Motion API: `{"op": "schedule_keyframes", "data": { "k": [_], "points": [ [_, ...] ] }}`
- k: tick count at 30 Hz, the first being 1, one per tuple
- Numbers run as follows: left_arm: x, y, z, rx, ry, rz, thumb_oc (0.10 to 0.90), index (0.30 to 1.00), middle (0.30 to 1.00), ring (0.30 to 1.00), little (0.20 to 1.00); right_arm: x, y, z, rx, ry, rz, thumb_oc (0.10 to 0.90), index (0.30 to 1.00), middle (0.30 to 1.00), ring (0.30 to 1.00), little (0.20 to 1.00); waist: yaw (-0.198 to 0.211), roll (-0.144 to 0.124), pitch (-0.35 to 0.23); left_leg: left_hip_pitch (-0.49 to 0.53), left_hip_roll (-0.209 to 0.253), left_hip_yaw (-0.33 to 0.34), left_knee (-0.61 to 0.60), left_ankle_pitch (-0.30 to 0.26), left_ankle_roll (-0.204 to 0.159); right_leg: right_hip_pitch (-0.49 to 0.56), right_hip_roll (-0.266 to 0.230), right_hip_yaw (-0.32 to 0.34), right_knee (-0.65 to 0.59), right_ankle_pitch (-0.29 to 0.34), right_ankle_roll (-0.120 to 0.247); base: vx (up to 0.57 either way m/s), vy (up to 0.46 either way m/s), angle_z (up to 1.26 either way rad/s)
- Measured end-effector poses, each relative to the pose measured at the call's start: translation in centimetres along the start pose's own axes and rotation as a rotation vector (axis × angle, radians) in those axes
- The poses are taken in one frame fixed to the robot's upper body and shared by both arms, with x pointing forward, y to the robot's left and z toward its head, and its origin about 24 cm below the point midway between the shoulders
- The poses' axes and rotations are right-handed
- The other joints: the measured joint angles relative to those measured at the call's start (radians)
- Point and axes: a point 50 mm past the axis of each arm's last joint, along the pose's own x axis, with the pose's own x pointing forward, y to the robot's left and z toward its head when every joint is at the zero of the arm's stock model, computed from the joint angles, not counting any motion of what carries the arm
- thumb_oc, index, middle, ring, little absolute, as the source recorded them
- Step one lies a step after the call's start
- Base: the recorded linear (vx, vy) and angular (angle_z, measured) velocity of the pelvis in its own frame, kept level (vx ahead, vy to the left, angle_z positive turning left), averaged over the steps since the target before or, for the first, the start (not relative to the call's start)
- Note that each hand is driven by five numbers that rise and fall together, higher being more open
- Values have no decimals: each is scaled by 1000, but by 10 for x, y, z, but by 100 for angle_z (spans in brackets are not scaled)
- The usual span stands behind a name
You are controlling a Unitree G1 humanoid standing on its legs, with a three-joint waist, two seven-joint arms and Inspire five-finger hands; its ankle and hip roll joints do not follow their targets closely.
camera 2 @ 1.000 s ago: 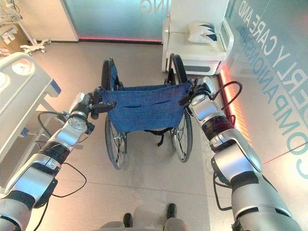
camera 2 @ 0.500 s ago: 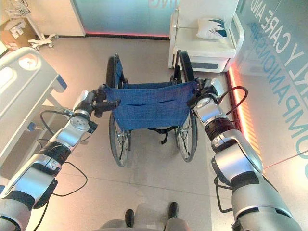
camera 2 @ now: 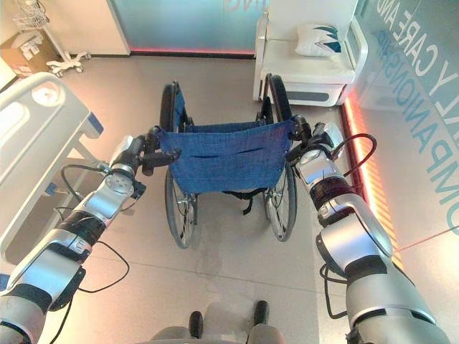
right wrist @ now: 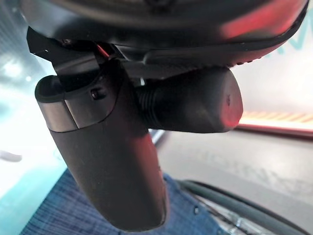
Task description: Push the wheelchair next to the bed
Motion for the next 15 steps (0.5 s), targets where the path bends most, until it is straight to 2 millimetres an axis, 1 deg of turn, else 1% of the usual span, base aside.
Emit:
{"op": "schedule_keyframes", "data": {
  "k": [8,15],
  "points": [
    [4,3,5,27,22,-21,800,900,900,900,900,1,0,2,20,-3,-4,800,900,900,900,900,1,3,2,-1,0,0,2,0,0,0,0,0,0,0,0,0,0,0],
    [5,5,5,33,42,-28,800,900,900,900,900,2,0,4,64,-35,5,800,900,900,900,900,-5,7,3,-1,0,0,2,0,0,0,0,0,0,0,0,0,0,0]
  ]
}}
